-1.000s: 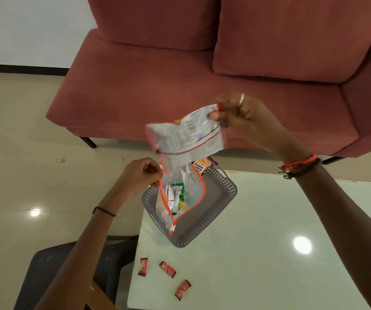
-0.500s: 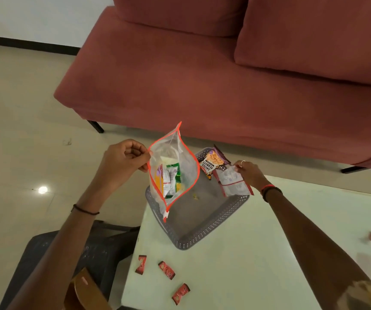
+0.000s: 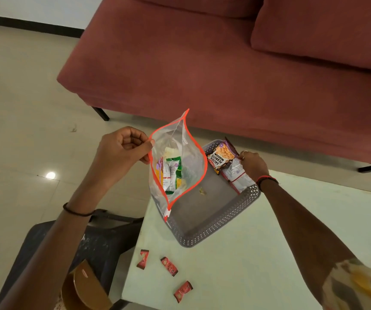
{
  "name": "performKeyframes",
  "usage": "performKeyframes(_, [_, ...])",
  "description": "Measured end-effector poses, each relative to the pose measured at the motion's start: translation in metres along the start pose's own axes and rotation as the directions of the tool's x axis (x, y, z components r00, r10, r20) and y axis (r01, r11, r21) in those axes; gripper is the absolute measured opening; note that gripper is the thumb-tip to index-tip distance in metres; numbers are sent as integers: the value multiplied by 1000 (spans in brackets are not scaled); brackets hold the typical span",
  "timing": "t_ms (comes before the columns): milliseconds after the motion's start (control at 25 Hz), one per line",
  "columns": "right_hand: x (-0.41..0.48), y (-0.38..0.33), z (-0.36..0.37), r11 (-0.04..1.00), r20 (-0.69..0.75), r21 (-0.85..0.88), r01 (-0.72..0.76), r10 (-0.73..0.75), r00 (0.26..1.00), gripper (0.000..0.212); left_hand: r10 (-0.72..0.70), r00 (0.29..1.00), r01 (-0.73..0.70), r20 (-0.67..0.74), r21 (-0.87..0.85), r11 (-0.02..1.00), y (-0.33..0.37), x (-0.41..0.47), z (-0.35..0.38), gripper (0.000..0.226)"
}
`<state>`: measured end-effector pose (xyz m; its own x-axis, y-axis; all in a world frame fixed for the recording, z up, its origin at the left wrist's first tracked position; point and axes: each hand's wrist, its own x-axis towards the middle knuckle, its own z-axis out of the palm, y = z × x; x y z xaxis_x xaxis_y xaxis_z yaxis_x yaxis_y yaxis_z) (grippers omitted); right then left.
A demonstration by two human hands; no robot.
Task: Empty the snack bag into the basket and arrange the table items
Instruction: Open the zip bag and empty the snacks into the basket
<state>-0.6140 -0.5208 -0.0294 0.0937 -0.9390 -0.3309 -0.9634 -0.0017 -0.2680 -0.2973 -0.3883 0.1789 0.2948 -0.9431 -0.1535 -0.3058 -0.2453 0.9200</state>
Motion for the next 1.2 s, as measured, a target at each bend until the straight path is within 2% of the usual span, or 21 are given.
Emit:
performKeyframes(200, [-4,2,-1,998,-76,56,-27,31,997,27,1,1000,-1,3,16,1000,1,-2,0,11])
performKeyframes(320, [-15,-9,-17,960,-143,273,-60,102,984,27,0,1000,0,1,16,1000,1,-7,1,9])
performKeyframes(440, [-41,-40,-56,819,-206,572,-48,200,958,20,-13,1000,13,-13,1,1000,3,-14,0,7])
performKeyframes(560, [-92,-86,-111,753,-318,648,114,133,939,17,-29,999,29,-15,-3,1000,6,-22,1,6])
performKeyframes(680, [-163,-135,-160,664,-440,613,427,-162,883,24,-22,1000,22,-13,4,1000,11,-33,3,8])
performKeyframes(760, [-193,-157,-175,675,-332,523,521,-403,853,24,-17,1000,17,-10,24,1000,14,-40,5,10])
performKeyframes(840, [-200,-173,-170,805,-46,344,484,-500,865,24,-4,1000,4,3,34,999,19,-51,9,13])
performKeyframes(880, [-199,-177,-161,871,87,251,423,-456,886,25,6,1000,-7,12,37,999,23,-59,12,15])
performKeyframes(960, [-191,-178,-137,954,234,151,259,-289,928,26,33,999,-34,34,40,999,29,-73,20,16])
performKeyframes(1040, [-189,-173,-112,983,290,134,124,-159,944,26,47,997,-49,60,24,999,33,-89,28,14])
performKeyframes(1200, [-194,-160,-61,991,371,135,10,-60,927,27,54,995,-55,85,2,999,34,-115,40,15])
